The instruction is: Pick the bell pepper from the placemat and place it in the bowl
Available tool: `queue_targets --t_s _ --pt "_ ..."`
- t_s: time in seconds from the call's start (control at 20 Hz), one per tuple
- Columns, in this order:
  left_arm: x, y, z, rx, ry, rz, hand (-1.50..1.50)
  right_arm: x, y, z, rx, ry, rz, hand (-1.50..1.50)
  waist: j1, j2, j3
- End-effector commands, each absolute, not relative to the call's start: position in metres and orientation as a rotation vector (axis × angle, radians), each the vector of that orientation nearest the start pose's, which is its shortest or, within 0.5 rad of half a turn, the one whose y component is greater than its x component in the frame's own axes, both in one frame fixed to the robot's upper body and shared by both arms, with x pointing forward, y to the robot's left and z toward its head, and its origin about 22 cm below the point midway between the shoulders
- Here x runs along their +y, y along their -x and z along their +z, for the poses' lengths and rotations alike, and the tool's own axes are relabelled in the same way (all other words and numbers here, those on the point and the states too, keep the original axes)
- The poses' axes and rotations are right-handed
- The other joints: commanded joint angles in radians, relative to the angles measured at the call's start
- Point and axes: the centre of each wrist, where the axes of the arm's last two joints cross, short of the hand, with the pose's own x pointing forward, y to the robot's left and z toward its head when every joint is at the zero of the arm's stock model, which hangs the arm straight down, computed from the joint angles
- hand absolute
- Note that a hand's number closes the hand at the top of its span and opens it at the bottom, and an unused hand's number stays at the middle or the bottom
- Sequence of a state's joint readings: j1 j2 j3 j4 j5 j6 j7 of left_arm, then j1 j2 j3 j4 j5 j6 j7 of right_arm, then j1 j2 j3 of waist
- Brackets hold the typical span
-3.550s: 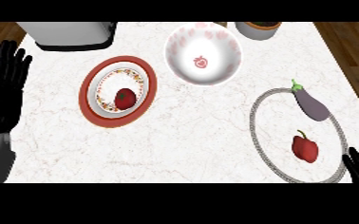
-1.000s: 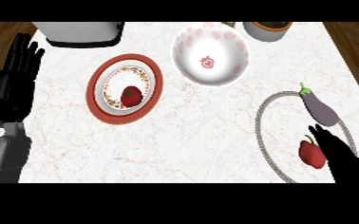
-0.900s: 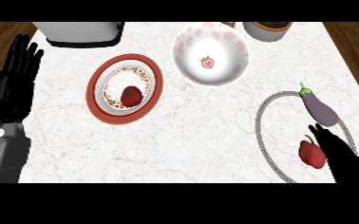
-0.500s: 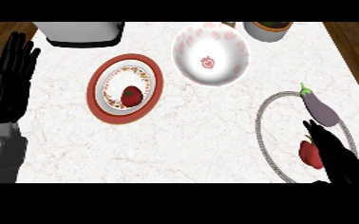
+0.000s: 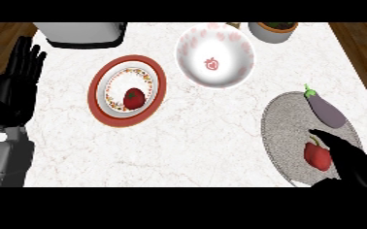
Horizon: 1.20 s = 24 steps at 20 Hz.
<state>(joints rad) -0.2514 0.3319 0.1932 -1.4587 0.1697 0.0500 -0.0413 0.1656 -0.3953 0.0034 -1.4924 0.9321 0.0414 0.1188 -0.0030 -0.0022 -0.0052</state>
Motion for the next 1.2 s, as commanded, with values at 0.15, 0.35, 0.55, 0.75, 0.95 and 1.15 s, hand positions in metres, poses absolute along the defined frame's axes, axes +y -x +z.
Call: queue_targets --t_s 0.15,0.35,0.55,0.75,0.95,1.15 --pt "0.327 -0.284 0.1 -1.793 -0.23 0.042 0.0 -0.339 -0.183 -0.028 -1.064 1.03 0.997 1.5 0.004 0.0 0.006" --pt "0.319 -0.293 0.083 -1.778 -0.239 0.029 0.0 -0.338 -0.192 -0.032 -1.069 1.059 1.023 1.5 0.001 0.002 0.005" --pt "0.33 -0.305 0.087 -1.8 -0.263 0.036 0.0 -0.357 -0.182 -0.03 -1.125 1.122 1.002 1.5 -0.003 0.002 0.005" --pt "0.319 -0.301 0.088 -1.79 -0.195 -0.005 0.0 -0.449 -0.248 0.03 -0.989 1.035 1.034 1.5 0.04 0.011 0.008" --pt "0.31 -0.303 0.085 -1.817 -0.204 0.012 0.0 -0.501 -0.265 0.07 -0.912 0.997 1.064 1.5 0.062 0.02 0.01" --pt "0.309 -0.312 0.091 -1.814 -0.214 0.017 0.0 -0.528 -0.277 0.099 -0.981 1.127 1.042 1.5 0.04 0.015 0.009"
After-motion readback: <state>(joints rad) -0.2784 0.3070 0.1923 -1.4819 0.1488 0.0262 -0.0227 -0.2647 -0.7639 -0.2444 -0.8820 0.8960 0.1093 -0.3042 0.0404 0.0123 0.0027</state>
